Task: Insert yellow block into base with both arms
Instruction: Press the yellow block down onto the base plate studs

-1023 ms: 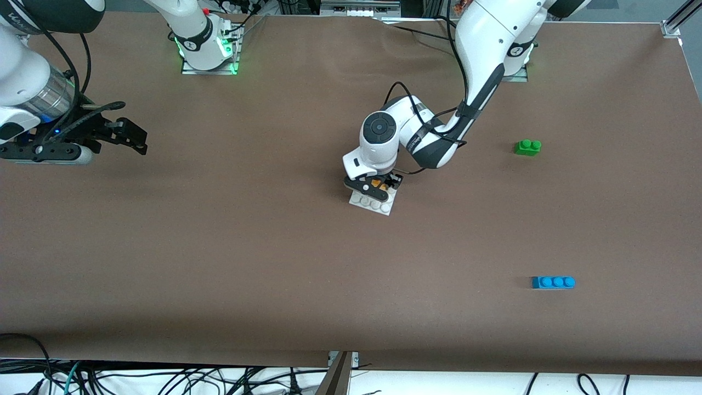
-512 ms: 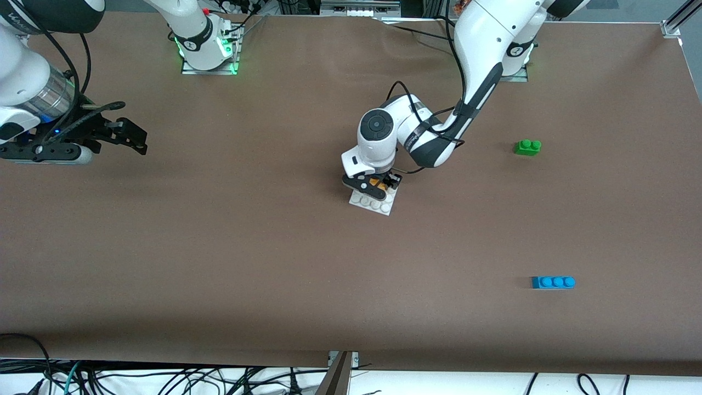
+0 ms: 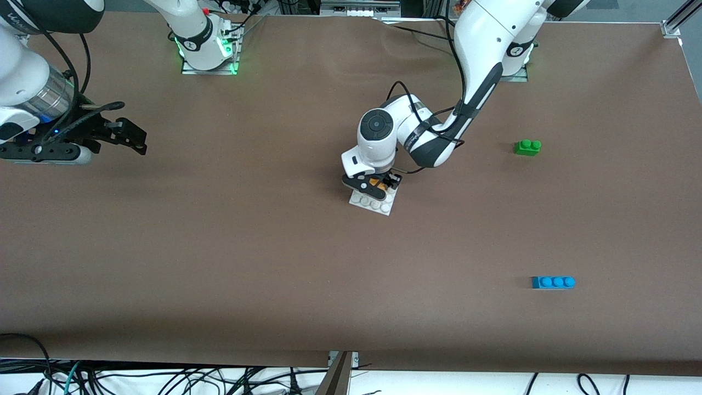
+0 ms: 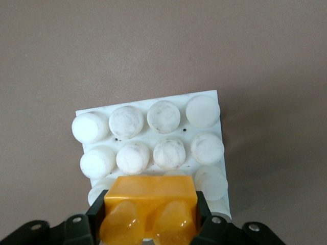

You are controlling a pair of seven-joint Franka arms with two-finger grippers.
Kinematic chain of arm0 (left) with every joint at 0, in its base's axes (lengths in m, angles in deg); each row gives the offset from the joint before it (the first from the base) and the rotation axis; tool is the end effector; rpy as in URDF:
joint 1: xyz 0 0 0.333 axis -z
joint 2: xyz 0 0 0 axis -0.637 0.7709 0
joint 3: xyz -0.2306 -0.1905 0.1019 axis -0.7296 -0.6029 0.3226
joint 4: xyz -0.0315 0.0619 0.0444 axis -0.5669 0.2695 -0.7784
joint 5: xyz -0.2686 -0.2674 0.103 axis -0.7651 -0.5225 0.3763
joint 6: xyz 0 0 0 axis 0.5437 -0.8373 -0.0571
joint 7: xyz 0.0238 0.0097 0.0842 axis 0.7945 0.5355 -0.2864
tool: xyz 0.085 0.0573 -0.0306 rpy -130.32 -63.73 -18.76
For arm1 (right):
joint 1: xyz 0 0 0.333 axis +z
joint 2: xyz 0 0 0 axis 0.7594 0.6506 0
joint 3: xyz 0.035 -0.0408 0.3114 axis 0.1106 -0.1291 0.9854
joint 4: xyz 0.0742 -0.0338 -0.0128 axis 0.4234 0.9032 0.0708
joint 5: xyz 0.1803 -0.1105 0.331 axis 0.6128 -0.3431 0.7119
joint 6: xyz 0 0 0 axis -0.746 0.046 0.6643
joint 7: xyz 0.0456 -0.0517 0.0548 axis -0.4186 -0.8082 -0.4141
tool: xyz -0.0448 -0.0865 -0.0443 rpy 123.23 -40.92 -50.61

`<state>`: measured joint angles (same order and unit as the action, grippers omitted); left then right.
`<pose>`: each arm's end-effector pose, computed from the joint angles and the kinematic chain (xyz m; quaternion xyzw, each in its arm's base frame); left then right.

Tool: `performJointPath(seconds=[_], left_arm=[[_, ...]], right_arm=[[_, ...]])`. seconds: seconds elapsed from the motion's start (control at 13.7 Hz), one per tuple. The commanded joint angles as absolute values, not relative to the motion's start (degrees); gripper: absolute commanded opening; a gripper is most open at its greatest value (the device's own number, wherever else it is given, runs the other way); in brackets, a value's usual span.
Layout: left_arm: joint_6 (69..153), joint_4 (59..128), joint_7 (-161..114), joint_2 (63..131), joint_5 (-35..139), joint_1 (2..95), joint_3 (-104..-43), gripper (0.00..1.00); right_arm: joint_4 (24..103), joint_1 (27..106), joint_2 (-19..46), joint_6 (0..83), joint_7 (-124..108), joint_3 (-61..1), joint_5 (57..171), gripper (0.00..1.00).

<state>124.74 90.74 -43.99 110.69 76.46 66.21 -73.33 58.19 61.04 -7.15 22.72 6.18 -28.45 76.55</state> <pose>0.4964 -0.4513 0.2073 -0.9759 0.2160 0.0232 0.0189 0.5713 0.0784 0.5778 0.9999 -0.0109 0.0044 0.0037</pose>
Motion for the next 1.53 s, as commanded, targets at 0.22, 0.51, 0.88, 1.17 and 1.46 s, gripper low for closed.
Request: performJointPath(seconds=[0.22, 0.51, 0.88, 1.17, 1.46], left_arm=[[123.99, 92.36, -44.98, 110.29, 75.28, 65.24, -72.99, 0.13], [124.34, 92.44, -44.98, 110.55, 75.28, 65.06, -72.99, 0.12], [123.99, 92.44, -44.81, 110.38, 75.28, 65.14, -73.08, 0.13], [123.38, 92.09, -45.77, 108.89, 75.28, 64.79, -73.17, 1.0], [115.14, 91.21, -46.13, 102.76, 72.66, 64.71, -73.26, 1.0]], right_arm=[[56.82, 60.49, -6.63, 22.06, 6.16, -28.13, 76.78, 1.0], [56.82, 60.49, -6.63, 22.06, 6.16, -28.13, 76.86, 1.0], [56.82, 60.49, -6.63, 22.06, 6.16, -28.13, 76.86, 1.0], [56.82, 60.49, -6.63, 22.06, 6.16, -28.13, 76.86, 1.0], [56.74, 60.66, -6.63, 22.06, 6.51, -28.13, 76.86, 1.0]])
